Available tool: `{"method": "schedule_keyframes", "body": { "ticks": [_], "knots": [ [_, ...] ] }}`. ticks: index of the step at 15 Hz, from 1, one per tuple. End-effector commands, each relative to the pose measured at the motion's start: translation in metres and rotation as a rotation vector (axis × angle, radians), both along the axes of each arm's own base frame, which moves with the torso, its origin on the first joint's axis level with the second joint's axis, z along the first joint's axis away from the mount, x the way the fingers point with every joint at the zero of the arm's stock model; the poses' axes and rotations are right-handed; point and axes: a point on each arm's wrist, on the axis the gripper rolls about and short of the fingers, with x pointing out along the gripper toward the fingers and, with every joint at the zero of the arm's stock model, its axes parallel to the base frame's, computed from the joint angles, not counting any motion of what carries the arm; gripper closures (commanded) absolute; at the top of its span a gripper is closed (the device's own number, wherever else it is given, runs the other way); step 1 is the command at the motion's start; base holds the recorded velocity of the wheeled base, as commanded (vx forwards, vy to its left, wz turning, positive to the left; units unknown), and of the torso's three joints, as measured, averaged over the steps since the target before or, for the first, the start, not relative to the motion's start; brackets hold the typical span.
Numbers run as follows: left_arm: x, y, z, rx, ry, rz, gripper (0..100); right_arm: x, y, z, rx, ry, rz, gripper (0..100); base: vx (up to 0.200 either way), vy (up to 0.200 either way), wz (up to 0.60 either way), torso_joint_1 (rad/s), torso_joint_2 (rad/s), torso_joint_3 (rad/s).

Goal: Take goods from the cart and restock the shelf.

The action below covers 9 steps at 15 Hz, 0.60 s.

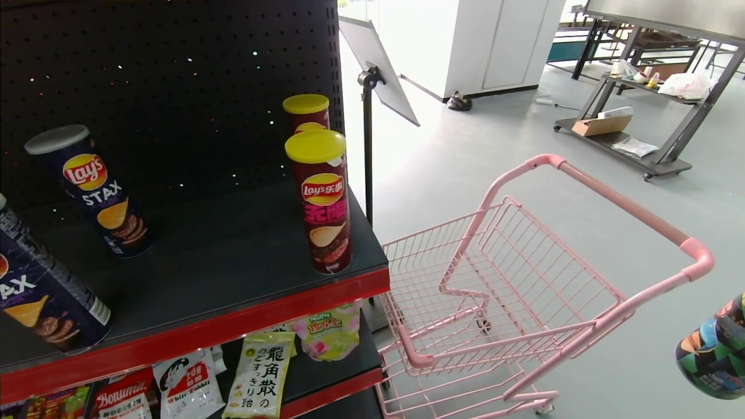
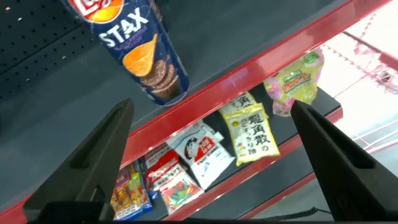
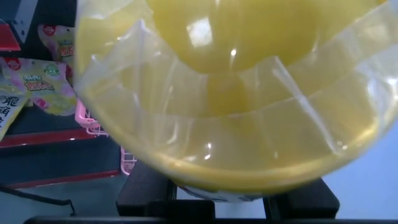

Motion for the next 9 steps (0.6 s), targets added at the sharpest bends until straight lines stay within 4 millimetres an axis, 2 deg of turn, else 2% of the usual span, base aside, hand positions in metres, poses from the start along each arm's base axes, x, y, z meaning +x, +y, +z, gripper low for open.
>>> {"method": "schedule_keyframes", "body": {
  "ticks": [1,9],
  "knots": [
    [0.001,0.0002,0.0002,0.004,0.005,0.012,0,0.0013,0.0001,-0.0023,-0.002,0.011,0.001,100,0.0,0.0,0.0,0.0,0.0,0.0],
    [-0.0001,0.0003,-0.0014,0.002,0.002,0.01,0,-0.0003,-0.0001,-0.0082,-0.003,0.021,-0.002,100,-0.2,0.0,0.0,0.004,0.0,0.001]
  ]
}}
